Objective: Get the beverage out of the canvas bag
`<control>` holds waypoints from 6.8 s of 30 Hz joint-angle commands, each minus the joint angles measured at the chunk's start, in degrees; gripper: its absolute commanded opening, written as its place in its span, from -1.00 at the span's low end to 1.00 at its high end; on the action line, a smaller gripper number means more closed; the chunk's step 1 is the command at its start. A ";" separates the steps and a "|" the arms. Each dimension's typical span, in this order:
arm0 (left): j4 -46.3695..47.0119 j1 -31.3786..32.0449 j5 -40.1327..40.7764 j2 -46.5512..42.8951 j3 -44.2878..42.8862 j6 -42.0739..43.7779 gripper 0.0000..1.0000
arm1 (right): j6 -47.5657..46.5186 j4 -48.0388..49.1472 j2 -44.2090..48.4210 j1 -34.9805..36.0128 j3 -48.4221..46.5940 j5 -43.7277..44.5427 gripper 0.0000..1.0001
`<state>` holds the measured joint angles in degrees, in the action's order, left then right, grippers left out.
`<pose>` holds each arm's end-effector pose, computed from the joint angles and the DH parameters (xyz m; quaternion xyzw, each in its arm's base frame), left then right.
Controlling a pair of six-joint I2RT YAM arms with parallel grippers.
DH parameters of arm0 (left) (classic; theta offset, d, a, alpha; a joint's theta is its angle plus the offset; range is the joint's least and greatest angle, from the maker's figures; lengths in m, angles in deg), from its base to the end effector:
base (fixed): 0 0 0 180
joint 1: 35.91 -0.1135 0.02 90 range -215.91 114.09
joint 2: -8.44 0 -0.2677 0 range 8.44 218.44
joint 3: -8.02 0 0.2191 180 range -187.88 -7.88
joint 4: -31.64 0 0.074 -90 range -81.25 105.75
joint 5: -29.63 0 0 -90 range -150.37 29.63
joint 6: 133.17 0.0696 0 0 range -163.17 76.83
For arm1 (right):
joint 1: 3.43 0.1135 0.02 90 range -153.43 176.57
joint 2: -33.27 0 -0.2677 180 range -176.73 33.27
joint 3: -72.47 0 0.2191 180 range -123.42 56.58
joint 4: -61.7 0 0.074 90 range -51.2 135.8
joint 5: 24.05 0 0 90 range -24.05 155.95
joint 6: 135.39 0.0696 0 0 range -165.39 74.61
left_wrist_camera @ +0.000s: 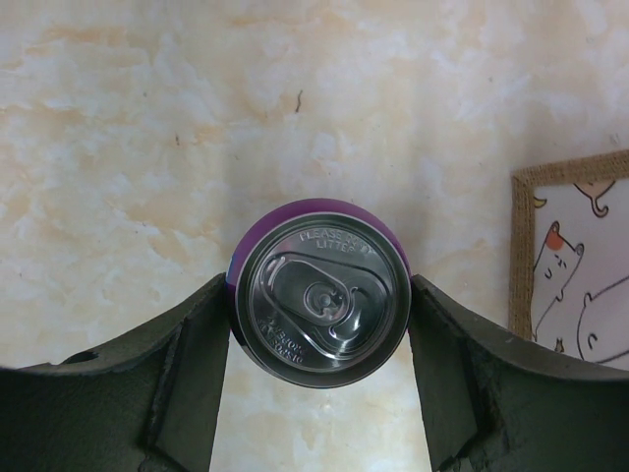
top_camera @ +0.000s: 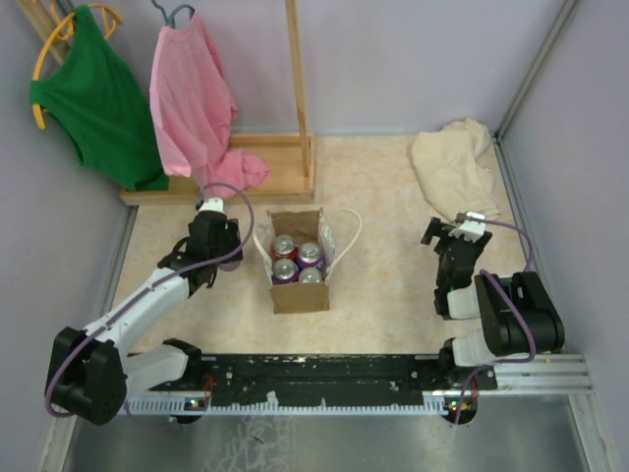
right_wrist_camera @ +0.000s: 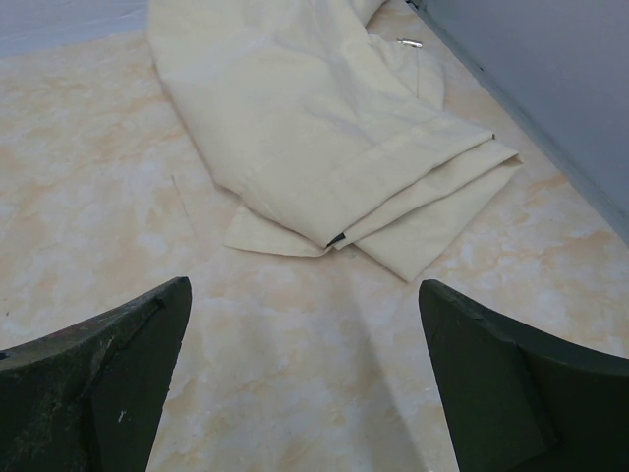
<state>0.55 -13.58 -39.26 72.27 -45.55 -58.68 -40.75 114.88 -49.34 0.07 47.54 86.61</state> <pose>0.2147 -0.0611 0.2229 -0.0220 0.8987 0.0266 0.4372 0.2425 -0.0098 0.1829 0.1289 0.7212 -0.0839 0.6755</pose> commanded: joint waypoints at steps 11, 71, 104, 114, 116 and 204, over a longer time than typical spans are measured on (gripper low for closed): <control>12.02 -0.45 4.80 -1.90 3.23 -4.10 -0.66 | -0.52 2.41 -0.18 -0.27 -0.32 -0.01 0.98; -16.92 15.29 -30.76 15.86 -38.58 17.90 0.61 | -0.51 2.44 -0.18 -0.28 -0.37 -0.01 0.98; -18.60 14.24 -24.15 19.35 -26.65 12.51 0.64 | -0.52 2.40 -0.18 -0.26 -0.37 0.00 0.98; -18.40 14.24 -24.92 21.49 -26.32 11.34 0.65 | -0.54 2.46 -0.18 -0.34 -0.37 -0.01 0.99; -18.98 14.25 -24.18 22.37 -26.23 11.26 0.66 | -0.56 2.45 -0.18 -0.33 -0.37 0.06 0.98; -20.97 14.67 -25.18 27.63 -30.49 24.02 0.69 | -0.55 2.38 -0.15 -0.30 -0.37 0.06 0.98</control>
<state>-20.17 1.21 -63.20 99.04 -77.92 -33.74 -40.79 114.88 -49.36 0.07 47.54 86.61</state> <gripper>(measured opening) 0.845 0.991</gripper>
